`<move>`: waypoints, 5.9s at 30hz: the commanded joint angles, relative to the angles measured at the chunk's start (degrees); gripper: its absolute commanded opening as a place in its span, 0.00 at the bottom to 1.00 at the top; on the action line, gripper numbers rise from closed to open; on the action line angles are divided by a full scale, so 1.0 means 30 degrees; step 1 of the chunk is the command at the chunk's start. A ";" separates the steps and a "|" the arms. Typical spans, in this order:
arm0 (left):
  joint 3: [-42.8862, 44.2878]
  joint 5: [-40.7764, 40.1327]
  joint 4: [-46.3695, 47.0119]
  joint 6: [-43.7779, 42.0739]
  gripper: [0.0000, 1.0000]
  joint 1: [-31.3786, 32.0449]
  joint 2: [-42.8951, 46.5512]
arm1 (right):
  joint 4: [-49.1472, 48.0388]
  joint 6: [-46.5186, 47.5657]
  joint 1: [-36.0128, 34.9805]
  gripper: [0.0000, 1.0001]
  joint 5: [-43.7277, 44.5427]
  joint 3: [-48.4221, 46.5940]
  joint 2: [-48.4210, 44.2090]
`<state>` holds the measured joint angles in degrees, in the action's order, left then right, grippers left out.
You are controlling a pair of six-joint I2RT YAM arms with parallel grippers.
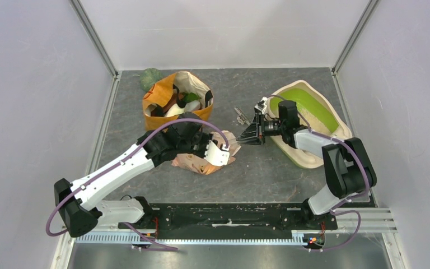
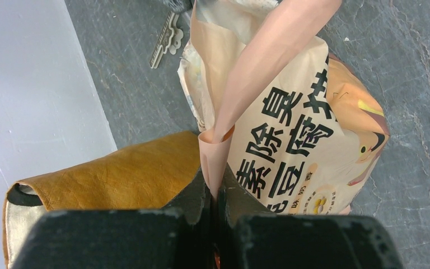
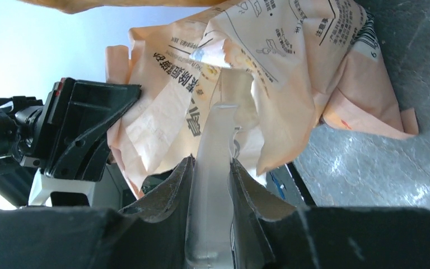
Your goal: Fill the litter box with clean litter
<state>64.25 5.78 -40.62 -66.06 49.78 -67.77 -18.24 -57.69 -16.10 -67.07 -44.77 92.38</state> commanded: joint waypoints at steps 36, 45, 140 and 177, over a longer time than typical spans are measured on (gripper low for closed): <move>0.0527 0.0124 0.0566 -0.0258 0.02 0.0280 0.0279 | 0.7550 0.5238 0.5249 0.00 -0.3361 0.0966 -0.4974; 0.0613 0.0074 0.0508 -0.0341 0.02 0.0267 0.0294 | 0.8139 0.5267 0.6896 0.00 -0.3900 0.1009 -0.5210; 0.0889 0.0296 0.0386 -0.0508 0.02 0.0282 0.0270 | 1.9758 1.1647 2.1386 0.00 0.2820 -0.7700 -0.5698; -0.0285 0.0120 0.1382 -0.0705 0.02 0.0282 0.0829 | 3.3267 2.5751 1.3983 0.00 0.7454 -2.1857 -0.0915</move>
<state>63.35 4.58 -40.18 -66.11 50.02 -66.02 77.97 19.66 25.87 -34.24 -105.69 88.99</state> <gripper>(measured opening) 0.054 0.338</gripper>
